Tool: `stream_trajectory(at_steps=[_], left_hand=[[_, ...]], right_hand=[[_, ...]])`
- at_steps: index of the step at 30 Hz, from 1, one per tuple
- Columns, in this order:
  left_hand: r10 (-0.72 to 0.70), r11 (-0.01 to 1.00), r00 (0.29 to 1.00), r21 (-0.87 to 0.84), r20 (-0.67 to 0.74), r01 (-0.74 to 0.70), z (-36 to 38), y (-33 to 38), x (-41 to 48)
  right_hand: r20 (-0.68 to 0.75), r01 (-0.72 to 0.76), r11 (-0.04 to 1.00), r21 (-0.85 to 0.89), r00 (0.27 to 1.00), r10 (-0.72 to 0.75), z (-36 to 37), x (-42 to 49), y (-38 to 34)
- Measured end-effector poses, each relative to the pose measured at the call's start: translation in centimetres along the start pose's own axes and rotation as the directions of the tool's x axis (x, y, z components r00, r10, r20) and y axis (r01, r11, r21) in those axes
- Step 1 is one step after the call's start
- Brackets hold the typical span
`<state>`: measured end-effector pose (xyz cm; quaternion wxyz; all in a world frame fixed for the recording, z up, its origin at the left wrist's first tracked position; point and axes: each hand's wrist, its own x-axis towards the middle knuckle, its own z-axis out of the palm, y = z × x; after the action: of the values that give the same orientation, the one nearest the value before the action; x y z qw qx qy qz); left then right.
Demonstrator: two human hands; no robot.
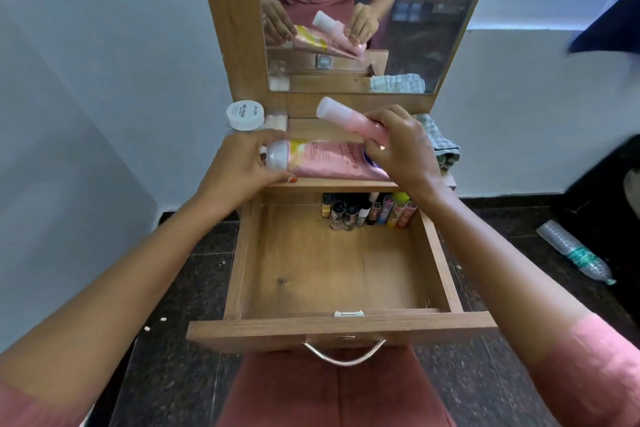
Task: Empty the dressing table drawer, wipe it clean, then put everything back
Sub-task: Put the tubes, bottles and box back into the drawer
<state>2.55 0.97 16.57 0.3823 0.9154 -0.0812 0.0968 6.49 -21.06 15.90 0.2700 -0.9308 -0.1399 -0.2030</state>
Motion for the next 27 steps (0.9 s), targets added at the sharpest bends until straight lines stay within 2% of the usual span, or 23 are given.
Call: stream_trajectory(at_steps=[6,18,23,27], left_hand=[[0.069,0.997,0.985,-0.039,0.158,-0.064,2.4,-0.5,-4.1],[0.061,0.993,0.917,0.064,0.395,-0.094,9.4,-3.7,-7.6],[0.032,0.995,0.893,0.072,0.448,-0.072,10.5,-4.5,-7.8],[0.039,0.989,0.86,0.103,0.509,-0.105,11.0,-4.5,-7.8]], right_hand=[[0.044,-0.048,0.999,-0.015,0.998,0.049,-1.4,-4.9,1.1],[0.305,-0.163,0.972,-0.169,0.929,0.209,-0.4,-11.7,4.9],[0.344,-0.16,0.967,-0.2,0.912,0.222,0.5,-12.3,5.9],[0.387,-0.131,0.966,-0.222,0.898,0.211,1.2,-12.6,6.4]])
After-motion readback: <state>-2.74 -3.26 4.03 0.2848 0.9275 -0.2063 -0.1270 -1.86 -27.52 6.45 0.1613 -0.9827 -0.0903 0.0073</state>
